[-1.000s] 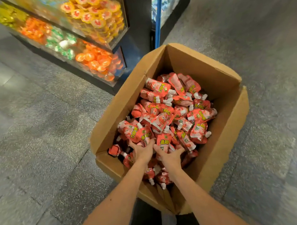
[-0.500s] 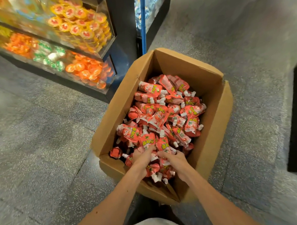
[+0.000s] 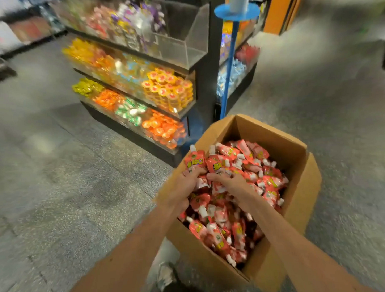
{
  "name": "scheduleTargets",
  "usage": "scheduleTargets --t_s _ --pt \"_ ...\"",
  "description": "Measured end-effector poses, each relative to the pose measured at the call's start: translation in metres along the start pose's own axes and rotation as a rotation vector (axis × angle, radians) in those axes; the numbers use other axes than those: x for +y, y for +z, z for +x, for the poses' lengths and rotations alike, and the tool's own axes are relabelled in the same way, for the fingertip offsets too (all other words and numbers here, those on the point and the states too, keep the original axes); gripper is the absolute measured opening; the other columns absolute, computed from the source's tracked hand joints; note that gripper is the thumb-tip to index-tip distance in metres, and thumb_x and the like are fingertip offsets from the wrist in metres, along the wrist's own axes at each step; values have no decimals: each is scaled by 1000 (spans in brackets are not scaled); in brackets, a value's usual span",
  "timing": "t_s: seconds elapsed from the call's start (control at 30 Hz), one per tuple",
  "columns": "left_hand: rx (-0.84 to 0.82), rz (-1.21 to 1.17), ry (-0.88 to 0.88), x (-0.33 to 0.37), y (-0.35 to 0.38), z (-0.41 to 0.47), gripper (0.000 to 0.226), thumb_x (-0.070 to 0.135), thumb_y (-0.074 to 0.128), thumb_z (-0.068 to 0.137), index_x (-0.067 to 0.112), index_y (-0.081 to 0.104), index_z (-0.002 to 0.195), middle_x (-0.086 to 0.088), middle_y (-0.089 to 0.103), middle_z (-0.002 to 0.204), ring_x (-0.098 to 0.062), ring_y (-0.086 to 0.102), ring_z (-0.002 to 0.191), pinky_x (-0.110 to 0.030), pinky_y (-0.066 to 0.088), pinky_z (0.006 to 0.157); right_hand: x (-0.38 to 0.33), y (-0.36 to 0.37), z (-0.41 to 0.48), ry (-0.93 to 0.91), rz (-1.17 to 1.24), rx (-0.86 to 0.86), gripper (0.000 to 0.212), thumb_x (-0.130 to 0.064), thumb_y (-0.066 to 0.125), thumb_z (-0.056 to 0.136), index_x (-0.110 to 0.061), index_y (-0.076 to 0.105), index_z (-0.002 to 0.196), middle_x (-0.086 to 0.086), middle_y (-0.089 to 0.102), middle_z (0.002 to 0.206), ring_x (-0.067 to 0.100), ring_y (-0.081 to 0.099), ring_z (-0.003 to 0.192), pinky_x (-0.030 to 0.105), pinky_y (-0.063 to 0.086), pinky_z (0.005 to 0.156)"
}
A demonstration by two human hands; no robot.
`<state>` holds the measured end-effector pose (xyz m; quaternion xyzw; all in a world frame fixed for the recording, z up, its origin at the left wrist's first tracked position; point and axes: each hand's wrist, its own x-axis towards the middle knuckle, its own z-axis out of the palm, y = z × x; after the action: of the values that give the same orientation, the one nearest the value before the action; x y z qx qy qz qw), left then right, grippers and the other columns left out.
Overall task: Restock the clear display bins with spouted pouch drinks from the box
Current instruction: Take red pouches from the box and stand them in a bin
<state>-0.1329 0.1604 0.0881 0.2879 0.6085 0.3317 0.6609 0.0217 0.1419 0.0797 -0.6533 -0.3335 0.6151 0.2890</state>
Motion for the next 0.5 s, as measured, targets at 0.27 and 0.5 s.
scheduleTargets --t_s 0.27,0.5 --pt "-43 -20 236 151 -145 -3 20 23 68 89 9 73 102 -13 74 89 -33 71 89 -52 57 88 -142 146 22 -259 -56 -112 52 -65 77 69 -26 74 102 -2 76 97 13 74 84 28 55 74" --pt "-93 50 426 267 -313 17 58 44 75 76 14 63 125 -14 73 109 -31 73 94 -43 58 74 -265 308 51 -470 -49 -225 49 -52 76 80 -17 68 113 9 75 106 24 73 93 35 58 77"
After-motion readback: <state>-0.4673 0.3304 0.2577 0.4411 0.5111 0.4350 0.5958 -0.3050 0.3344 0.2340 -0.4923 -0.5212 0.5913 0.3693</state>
